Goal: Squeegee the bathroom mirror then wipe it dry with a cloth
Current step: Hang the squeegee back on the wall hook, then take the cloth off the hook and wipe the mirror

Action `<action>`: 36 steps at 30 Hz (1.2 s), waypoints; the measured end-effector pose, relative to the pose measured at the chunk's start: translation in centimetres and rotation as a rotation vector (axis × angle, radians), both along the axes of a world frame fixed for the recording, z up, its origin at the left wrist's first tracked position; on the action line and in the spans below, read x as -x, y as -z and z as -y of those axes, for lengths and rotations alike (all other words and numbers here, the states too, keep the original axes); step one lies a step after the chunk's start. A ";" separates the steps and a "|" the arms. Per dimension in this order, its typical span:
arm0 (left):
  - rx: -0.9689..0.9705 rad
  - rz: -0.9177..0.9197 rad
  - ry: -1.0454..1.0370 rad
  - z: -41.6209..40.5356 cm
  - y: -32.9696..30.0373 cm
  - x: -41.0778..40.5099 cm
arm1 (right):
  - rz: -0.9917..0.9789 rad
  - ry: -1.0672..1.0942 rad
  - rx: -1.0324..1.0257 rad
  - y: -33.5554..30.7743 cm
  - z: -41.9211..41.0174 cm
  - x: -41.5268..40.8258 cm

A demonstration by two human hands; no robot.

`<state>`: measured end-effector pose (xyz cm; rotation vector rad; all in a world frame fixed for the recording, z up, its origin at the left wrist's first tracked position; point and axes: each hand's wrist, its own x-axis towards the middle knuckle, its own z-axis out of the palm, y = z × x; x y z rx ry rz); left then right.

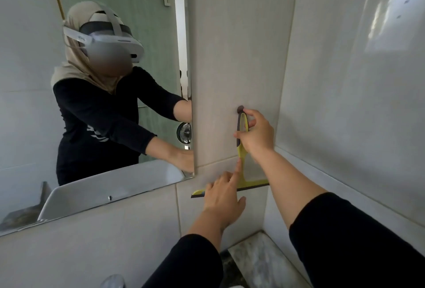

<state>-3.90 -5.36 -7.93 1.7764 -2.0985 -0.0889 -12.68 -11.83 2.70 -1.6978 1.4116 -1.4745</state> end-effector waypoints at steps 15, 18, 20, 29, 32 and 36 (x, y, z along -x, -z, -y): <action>-0.114 -0.132 -0.073 -4.4 -4.9 -4.6 | -0.812 -0.059 -0.442 0.1 -4.8 -0.1; -0.182 -0.151 -0.137 -8.2 -6.7 -6.5 | -0.916 -0.221 -0.381 -0.9 -9.1 -2.0; -0.218 -0.139 -0.196 -11.0 -7.9 -8.2 | -0.966 -0.330 -0.348 -1.5 -11.8 -3.8; -0.173 -0.172 -0.552 -25.6 -10.7 -19.0 | -0.981 -0.706 -0.248 -4.1 -22.9 -14.4; -0.086 -0.218 -0.689 -30.2 -11.2 -22.9 | -0.964 -0.819 -0.200 -4.7 -26.1 -18.3; 0.040 -0.255 -0.827 -35.6 -11.8 -27.6 | -0.883 -0.962 -0.141 -5.1 -29.7 -24.3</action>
